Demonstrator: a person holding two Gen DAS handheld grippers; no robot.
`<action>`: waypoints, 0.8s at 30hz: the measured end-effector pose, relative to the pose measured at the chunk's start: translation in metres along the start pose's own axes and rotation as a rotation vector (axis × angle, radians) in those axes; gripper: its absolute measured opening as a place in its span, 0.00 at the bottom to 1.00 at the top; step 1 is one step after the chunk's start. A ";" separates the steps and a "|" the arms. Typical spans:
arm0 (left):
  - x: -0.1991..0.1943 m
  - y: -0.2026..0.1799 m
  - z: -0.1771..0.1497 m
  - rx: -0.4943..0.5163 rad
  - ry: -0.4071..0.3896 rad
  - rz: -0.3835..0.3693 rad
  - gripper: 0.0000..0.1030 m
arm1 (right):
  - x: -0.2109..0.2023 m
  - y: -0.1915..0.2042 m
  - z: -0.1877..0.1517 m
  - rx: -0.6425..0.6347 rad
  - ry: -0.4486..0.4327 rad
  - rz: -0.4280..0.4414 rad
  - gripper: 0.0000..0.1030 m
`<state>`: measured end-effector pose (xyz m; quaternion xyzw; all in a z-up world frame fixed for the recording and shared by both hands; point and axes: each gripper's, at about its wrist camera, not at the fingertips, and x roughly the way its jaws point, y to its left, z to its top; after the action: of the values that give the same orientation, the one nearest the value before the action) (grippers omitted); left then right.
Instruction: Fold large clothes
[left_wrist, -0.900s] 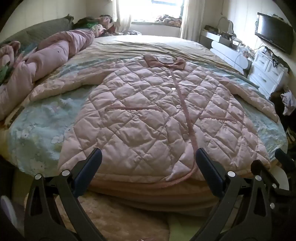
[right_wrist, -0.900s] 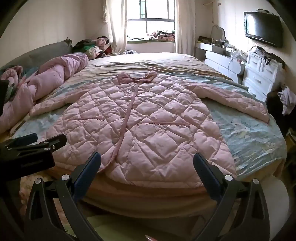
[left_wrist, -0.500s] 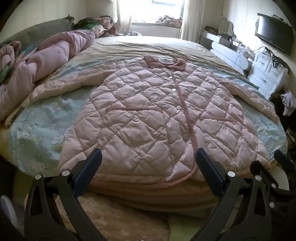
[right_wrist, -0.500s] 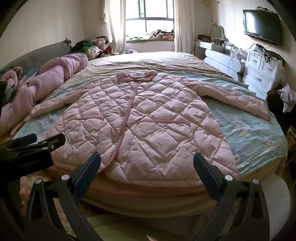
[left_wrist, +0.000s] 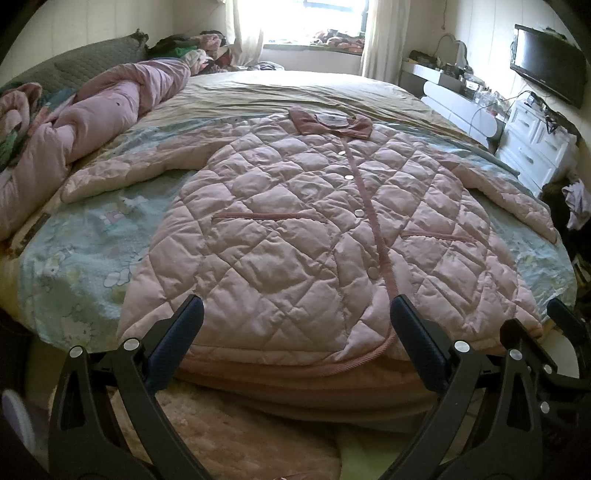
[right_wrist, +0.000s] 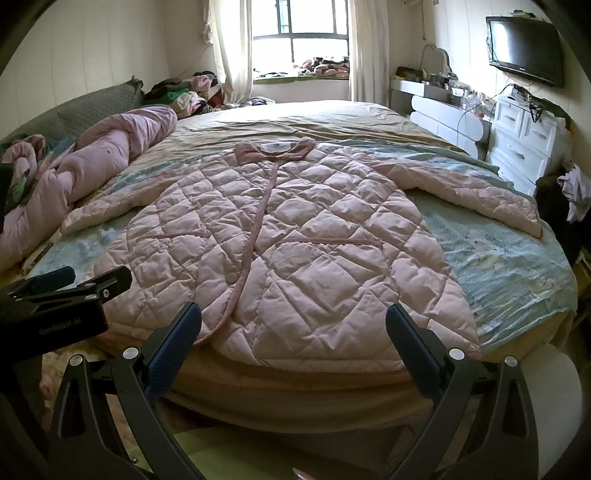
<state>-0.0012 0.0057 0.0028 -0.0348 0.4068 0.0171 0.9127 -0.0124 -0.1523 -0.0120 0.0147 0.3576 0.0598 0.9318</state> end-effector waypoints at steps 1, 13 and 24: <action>0.000 -0.001 0.000 -0.001 -0.001 -0.001 0.92 | 0.001 0.001 -0.002 -0.001 0.001 0.001 0.96; 0.001 -0.001 0.000 -0.002 0.001 0.007 0.92 | 0.000 0.003 -0.002 -0.001 0.002 0.003 0.96; 0.003 0.001 -0.001 -0.001 0.002 0.008 0.92 | 0.002 0.004 -0.001 0.000 0.002 0.004 0.96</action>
<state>-0.0002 0.0066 0.0000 -0.0336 0.4081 0.0211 0.9121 -0.0121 -0.1485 -0.0141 0.0155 0.3584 0.0618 0.9314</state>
